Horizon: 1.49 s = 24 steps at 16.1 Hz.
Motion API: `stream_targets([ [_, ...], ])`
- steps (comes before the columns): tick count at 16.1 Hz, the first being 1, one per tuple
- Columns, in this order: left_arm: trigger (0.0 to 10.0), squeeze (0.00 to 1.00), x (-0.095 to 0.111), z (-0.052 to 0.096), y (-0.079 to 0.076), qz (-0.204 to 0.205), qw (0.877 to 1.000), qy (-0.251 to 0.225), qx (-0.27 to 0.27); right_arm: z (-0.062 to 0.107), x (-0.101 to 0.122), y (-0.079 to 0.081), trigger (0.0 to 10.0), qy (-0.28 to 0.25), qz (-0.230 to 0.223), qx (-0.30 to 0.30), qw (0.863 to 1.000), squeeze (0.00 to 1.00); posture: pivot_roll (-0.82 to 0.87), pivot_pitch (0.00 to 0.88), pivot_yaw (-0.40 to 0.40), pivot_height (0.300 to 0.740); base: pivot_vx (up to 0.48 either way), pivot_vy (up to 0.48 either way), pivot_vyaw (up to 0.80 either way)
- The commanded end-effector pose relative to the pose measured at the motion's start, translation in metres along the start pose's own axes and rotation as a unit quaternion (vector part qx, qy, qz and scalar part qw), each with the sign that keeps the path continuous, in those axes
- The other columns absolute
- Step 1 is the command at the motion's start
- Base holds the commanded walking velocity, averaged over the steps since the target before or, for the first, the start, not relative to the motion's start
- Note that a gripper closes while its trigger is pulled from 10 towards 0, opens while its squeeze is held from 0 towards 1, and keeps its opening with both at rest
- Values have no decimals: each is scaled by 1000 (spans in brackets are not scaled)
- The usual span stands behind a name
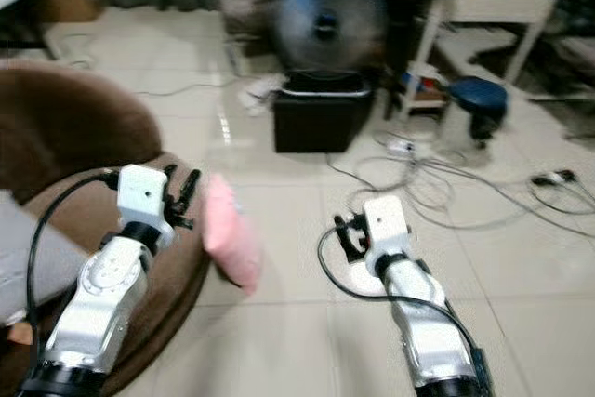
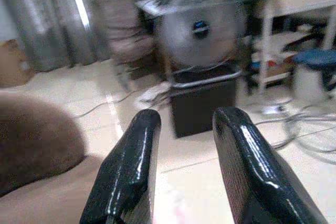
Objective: Move the pillow to the sofa from floor
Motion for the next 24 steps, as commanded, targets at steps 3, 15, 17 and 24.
stream_targets([
  [3, 10000, 0, 4, -4, -3, -4, 1000, -7, -8, 4, -4, -7, 10000, 8, 6, -14, 1000, 0, -16, 0, 53, 740, 301, 0, 0],
  [15, 10000, 0, 2, 1, -2, -11, 1000, -2, -7, 5, -5, -2, 10000, 9, 16, 1, 1000, 0, -1, 0, 44, 740, 317, 0, 0],
  [17, 10000, 0, 2, 1, -3, -12, 1000, -2, -9, 5, -6, 0, 10000, 12, 27, 13, 999, 0, -1, 0, 45, 740, 339, 0, 400],
  [24, 10000, 0, 0, 1, -5, -17, 1000, 1, -16, 8, -10, -2, 10000, 20, 11, 1, 1000, 0, -9, 0, 52, 740, 361, 0, 190],
])
Point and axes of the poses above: a point about 5 cm out from each wrist's last joint towards the gripper, its own z axis pointing back from the gripper into the wrist, its own x axis along the axis of the wrist's last joint, y = z × x, the point moved 1 cm from there along -z, pointing out of the wrist towards the gripper, and after that the axes turned 15 degrees about z, right-handed, at the moved point
